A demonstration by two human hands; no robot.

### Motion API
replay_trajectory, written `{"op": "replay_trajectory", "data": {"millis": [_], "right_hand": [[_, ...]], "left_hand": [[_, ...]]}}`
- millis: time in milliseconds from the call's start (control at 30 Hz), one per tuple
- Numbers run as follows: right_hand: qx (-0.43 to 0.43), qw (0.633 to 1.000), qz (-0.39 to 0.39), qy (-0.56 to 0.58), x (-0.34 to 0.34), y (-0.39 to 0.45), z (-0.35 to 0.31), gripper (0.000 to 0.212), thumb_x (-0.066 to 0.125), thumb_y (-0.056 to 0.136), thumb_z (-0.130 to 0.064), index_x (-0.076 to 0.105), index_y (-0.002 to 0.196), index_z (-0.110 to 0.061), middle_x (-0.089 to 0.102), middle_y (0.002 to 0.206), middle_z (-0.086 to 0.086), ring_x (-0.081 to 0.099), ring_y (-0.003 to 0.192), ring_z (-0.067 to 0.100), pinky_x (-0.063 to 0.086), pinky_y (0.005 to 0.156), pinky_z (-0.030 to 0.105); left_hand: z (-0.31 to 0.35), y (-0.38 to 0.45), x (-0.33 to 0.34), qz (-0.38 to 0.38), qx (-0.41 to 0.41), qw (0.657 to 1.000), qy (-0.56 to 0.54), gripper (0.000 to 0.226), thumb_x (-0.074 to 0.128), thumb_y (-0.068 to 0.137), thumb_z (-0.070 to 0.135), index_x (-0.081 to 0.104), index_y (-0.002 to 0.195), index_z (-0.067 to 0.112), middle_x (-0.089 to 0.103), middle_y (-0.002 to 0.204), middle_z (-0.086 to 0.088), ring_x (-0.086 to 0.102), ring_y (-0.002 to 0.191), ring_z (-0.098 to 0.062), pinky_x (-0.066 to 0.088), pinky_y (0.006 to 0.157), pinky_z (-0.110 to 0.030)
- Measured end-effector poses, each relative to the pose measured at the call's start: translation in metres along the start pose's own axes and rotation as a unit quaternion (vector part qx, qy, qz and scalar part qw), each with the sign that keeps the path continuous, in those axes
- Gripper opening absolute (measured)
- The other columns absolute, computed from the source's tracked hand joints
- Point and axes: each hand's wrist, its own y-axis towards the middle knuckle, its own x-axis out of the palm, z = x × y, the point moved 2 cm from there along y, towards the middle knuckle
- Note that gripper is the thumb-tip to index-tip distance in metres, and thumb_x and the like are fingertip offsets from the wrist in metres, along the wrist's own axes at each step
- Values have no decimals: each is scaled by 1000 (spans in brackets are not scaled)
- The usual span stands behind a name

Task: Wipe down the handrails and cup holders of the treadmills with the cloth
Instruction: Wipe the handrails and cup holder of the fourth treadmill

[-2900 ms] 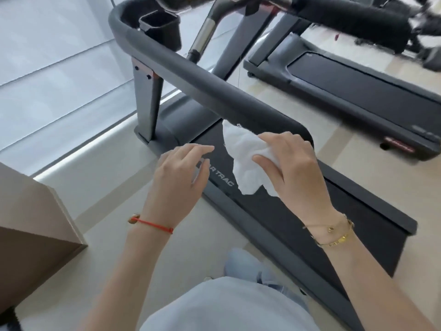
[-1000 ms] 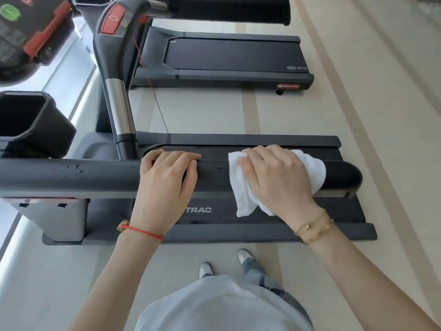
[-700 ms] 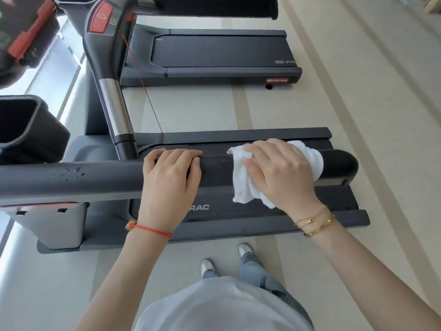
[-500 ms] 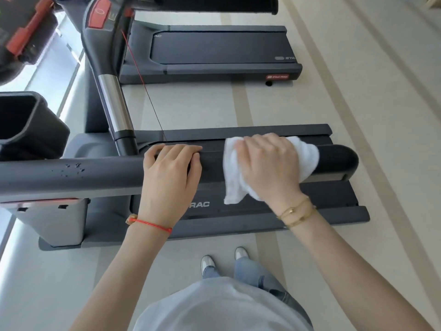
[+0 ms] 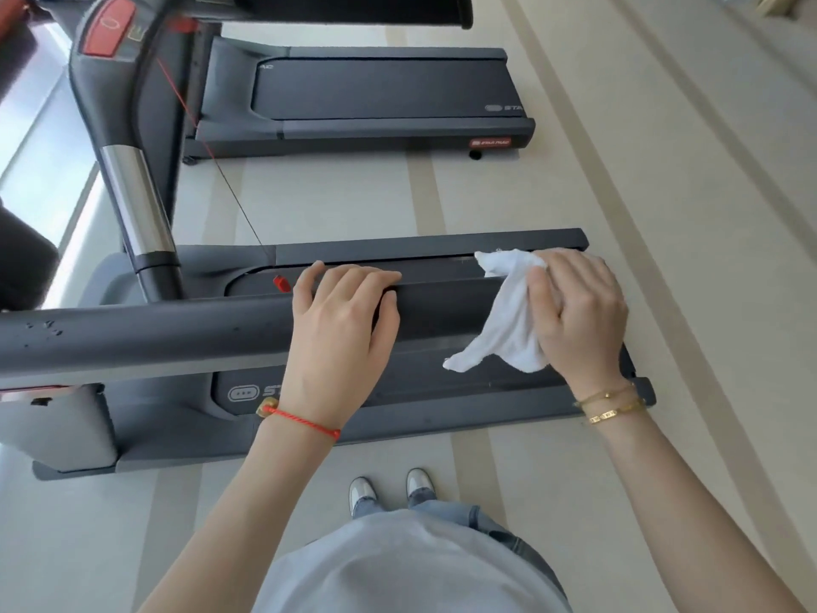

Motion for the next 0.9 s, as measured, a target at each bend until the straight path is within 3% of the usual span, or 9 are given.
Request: {"op": "replay_trajectory", "data": {"millis": [100,233,300,400,467,533,633,767,900], "right_hand": [[110,984,-7,143,-2,-4,19,28,38,101,-32,54,82,-19,55,83,-16,54,81,16,40,73,30],[42,994,-6,103,5,-32,15,37,36,103,-34,59,119,-11,55,127,2,48,122,24,36,106,34],[1,995,-12,102,5,-35,21,39,38,102,-38,58,124,-13,51,133,2,45,126,23,33,109,32],[92,957,-82,263,3,-10,41,22,46,99,-43,65,95,-34,63,97,-19,58,93,3,44,81,22],[224,881,-169,381,6,7,54,32,51,93,-45,59,65,-33,54,65,-20,49,64,0,38,62,24],[266,861,-209,380,7,9,58,36,51,91,-44,56,58,-29,48,58,-18,44,59,3,34,59,25],[222,895,-148,358,2,-4,51,27,43,97,-38,63,80,-34,61,77,-18,55,75,3,42,70,26],[36,979,-80,186,-3,-24,31,36,32,103,-35,57,119,-14,56,120,-4,52,112,17,40,97,33],[-18,988,-112,102,-4,0,25,35,38,100,-41,64,96,-20,63,93,-6,57,87,16,47,75,32]], "left_hand": [[17,4,10,-11,7,1000,-1,21,52,98,14,69,109,13,69,102,2,62,101,-22,29,113,-52],[29,6,17,-14,9,1000,11,22,50,99,17,69,110,15,70,103,4,63,100,-21,28,114,-51],[32,6,20,-13,9,1000,18,22,50,99,18,69,110,15,70,103,4,63,99,-21,28,113,-52],[35,6,23,-7,6,1000,25,22,50,98,18,69,109,15,71,104,4,64,100,-21,27,114,-51],[37,5,23,-2,0,1000,25,23,50,98,19,69,110,15,71,104,4,64,100,-21,27,115,-51],[38,4,24,2,-8,1000,24,23,49,98,19,69,110,14,71,104,3,64,100,-21,27,115,-51],[41,3,26,7,-18,1000,17,21,51,98,18,69,109,14,70,104,2,64,100,-21,29,113,-51],[41,4,28,18,-26,999,15,21,50,97,19,69,107,14,70,103,2,63,98,-21,30,112,-51],[42,3,28,19,-30,999,17,22,50,97,19,69,106,14,69,103,2,62,97,-21,30,113,-50]]}}
